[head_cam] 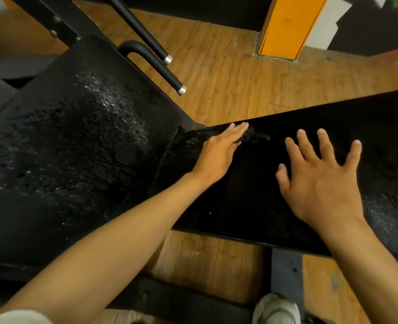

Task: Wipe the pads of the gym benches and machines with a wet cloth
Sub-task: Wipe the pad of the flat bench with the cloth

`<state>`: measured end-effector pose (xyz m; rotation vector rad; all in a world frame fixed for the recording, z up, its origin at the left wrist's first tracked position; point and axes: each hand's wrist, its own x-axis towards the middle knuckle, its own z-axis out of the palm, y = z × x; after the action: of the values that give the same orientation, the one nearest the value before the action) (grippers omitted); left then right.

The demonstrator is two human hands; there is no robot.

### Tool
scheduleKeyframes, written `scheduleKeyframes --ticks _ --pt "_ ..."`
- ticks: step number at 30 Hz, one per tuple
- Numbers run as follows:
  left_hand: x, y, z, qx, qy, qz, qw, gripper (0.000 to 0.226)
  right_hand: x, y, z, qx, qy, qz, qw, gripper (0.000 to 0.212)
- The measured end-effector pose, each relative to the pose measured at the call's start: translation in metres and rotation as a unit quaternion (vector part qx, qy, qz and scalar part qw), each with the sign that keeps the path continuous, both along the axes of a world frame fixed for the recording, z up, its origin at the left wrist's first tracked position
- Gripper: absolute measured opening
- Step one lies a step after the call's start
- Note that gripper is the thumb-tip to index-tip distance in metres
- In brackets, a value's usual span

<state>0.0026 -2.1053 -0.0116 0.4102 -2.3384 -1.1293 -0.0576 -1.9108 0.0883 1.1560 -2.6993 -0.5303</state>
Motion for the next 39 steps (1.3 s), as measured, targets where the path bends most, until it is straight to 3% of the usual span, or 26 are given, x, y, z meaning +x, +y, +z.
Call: scheduleKeyframes --ticks 3,7,12,18,21,23,26,29,32,34,37,39 --pt "0.057 0.035 -0.004 -0.026 0.007 -0.044 0.999 0.056 0.000 -0.001 -0.001 -0.005 -0.005 -0.003 1.000 0.064" --pt "0.118 0.079 -0.005 0.007 -0.006 -0.061 0.998 0.058 0.001 0.000 0.001 -0.009 -0.009 -0.006 1.000 0.063" --pt "0.130 0.112 0.003 0.043 -0.011 -0.001 0.999 0.056 0.000 0.000 0.002 -0.009 -0.022 -0.002 1.000 0.062" --pt "0.128 0.145 0.011 0.007 0.017 -0.024 1.000 0.060 0.001 0.002 0.005 -0.022 -0.041 0.007 0.999 0.062" --pt "0.153 0.119 -0.025 0.081 -0.013 0.071 0.994 0.061 0.002 0.002 0.006 -0.023 -0.045 0.012 0.999 0.062" --pt "0.177 0.105 -0.045 0.171 -0.040 0.176 0.969 0.058 0.002 0.003 0.007 -0.025 -0.043 0.013 0.999 0.062" --pt "0.182 0.111 -0.041 0.148 -0.082 0.265 0.949 0.054 0.002 0.002 0.007 -0.021 -0.044 0.010 0.999 0.062" --pt "0.152 0.139 -0.012 0.076 -0.025 0.155 0.985 0.057 0.002 0.002 0.004 -0.018 -0.037 0.015 0.999 0.062" --pt "0.138 0.155 0.001 0.028 -0.015 0.060 0.998 0.058 0.000 0.004 0.004 -0.001 -0.041 0.033 0.999 0.065" --pt "0.143 0.141 -0.009 0.028 -0.019 0.104 0.994 0.056 0.000 0.005 0.004 0.031 -0.052 0.041 0.997 0.068" --pt "0.157 0.110 -0.029 0.098 -0.067 0.247 0.962 0.051 0.018 0.008 -0.004 0.041 -0.044 0.031 0.998 0.073" --pt "0.157 0.106 -0.030 0.113 -0.090 0.293 0.945 0.047 0.035 0.009 -0.011 0.042 -0.022 0.045 0.998 0.078"
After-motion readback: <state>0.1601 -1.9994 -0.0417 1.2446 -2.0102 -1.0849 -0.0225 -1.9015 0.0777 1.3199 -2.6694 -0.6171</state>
